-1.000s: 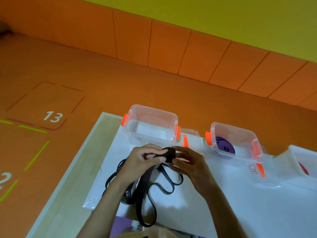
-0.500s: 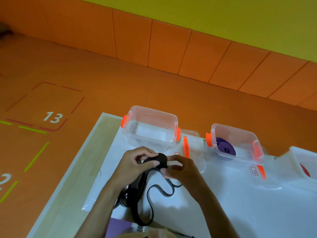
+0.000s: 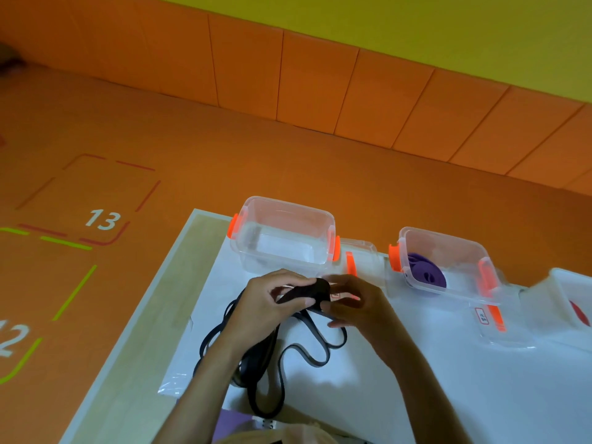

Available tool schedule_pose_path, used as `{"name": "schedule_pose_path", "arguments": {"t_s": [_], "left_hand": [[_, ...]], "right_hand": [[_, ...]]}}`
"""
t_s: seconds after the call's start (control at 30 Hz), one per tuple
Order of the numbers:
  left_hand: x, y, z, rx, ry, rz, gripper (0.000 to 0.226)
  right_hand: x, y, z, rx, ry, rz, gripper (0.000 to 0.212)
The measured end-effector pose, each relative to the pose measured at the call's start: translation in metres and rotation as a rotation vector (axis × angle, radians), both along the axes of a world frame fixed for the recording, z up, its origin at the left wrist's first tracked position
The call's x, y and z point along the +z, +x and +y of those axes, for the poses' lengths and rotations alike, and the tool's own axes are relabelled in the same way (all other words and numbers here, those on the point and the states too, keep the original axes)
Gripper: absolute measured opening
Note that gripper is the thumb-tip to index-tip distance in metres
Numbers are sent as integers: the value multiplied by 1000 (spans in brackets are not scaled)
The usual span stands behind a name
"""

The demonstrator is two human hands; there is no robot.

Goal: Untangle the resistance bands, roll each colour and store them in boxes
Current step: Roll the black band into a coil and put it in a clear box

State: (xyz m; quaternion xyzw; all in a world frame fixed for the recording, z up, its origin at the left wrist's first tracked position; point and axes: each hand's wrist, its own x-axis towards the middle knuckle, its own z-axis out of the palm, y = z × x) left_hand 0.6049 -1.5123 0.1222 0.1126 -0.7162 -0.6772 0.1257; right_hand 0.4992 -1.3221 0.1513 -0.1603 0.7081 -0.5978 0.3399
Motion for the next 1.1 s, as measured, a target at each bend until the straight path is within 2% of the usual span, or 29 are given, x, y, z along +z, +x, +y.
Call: {"name": "schedule_pose_path", "arguments": {"t_s": [0.07, 0.13, 0.3, 0.37, 0.43, 0.53, 0.73, 0.87, 0.97, 1.03, 1.1], "left_hand": [[1, -1, 2, 31, -1, -19, 27], [0, -2, 3, 72, 82, -13, 25], [-8, -3, 6, 40, 140, -12, 21], [-9, -4, 6, 45, 147, -12, 20], [-6, -5, 7, 44, 156, 23, 19], [-2, -5, 7, 24, 116, 79, 22], [2, -2, -6, -95, -71, -18, 26], [12, -3, -4, 8, 44, -22, 32], [17, -4, -2, -15, 32, 50, 34], [21, -5, -4, -39, -31, 66, 34], [24, -6, -4, -79, -120, 43, 35]], "right_hand": [[5, -4, 1, 3, -13, 27, 44], [11, -6, 0, 2, -33, 60, 42], [12, -8, 0, 64, 77, 162, 42], [10, -8, 1, 74, 42, 133, 37], [6, -5, 3, 17, -65, 4, 34], [-4, 0, 2, -33, -189, -161, 37], [-5, -2, 1, 86, 28, -43, 33], [3, -3, -1, -12, -115, -66, 34], [1, 0, 2, -40, -260, -155, 39], [1, 0, 5, -6, -256, -165, 41], [6, -6, 10, 58, -131, -49, 39]]}}
